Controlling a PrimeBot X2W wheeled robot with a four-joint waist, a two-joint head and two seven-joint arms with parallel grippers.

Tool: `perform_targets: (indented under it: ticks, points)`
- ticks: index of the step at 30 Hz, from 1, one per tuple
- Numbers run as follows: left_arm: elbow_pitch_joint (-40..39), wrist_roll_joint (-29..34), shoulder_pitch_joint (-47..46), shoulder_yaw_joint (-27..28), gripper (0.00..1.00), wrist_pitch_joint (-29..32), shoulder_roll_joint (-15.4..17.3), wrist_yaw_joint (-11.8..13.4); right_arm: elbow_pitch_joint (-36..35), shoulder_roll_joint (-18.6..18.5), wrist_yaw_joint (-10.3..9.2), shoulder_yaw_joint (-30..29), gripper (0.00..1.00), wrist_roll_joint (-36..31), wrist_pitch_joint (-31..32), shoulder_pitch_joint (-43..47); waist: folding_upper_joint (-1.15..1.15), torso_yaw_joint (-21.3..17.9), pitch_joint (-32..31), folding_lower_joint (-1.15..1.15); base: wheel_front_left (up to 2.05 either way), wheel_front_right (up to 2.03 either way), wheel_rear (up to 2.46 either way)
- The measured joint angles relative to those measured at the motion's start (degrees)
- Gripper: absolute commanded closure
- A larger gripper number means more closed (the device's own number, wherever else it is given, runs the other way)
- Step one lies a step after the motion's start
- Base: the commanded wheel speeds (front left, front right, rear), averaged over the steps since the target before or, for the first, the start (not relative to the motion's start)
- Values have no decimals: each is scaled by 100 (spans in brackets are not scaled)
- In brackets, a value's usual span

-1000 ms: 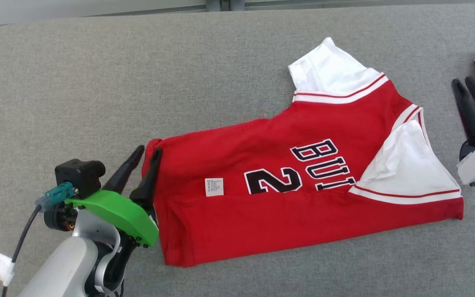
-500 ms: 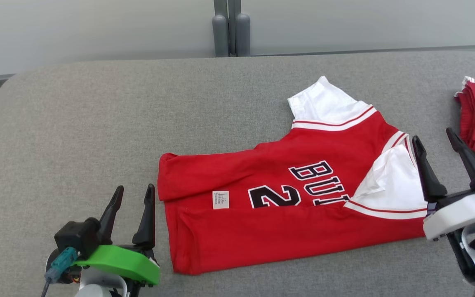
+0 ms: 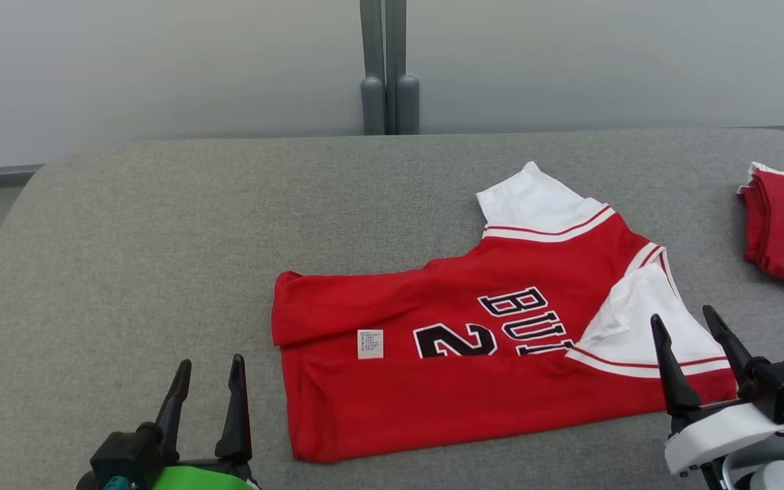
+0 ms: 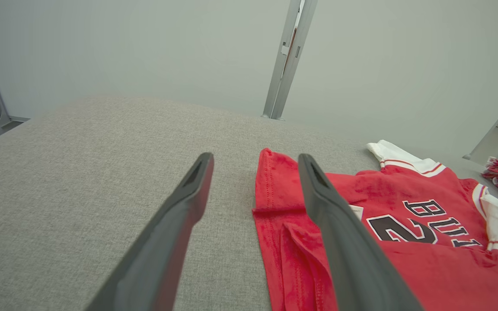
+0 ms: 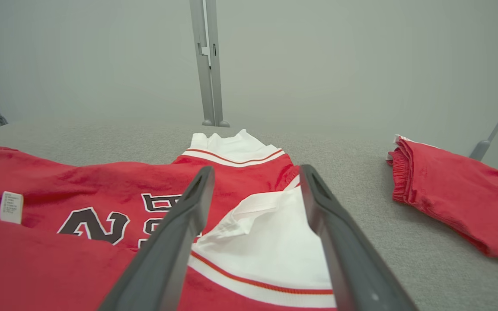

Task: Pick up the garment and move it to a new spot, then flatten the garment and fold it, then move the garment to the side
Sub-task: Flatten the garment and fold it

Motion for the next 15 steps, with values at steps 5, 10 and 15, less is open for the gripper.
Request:
perform_targets:
  ticks: [5, 10, 15]
  points:
    - [65, 287, -91, 266, 0, 0, -178, -260, -21, -31, 0, 64, 0, 84, -1, -320, 0, -35, 151, 0, 0, 0, 0]
    - [508, 98, -743, 130, 0, 282, -254, -487, 205, -322, 1, 568, 0, 510, 839, -1228, 0, -53, 435, 0, 0, 0, 0]
    - [823, -176, -1930, -18, 0, 1368, -264, -528, 599, -582, 3, 927, 0, 683, 1912, -2804, 0, -7, 865, 0, 0, 0, 0]
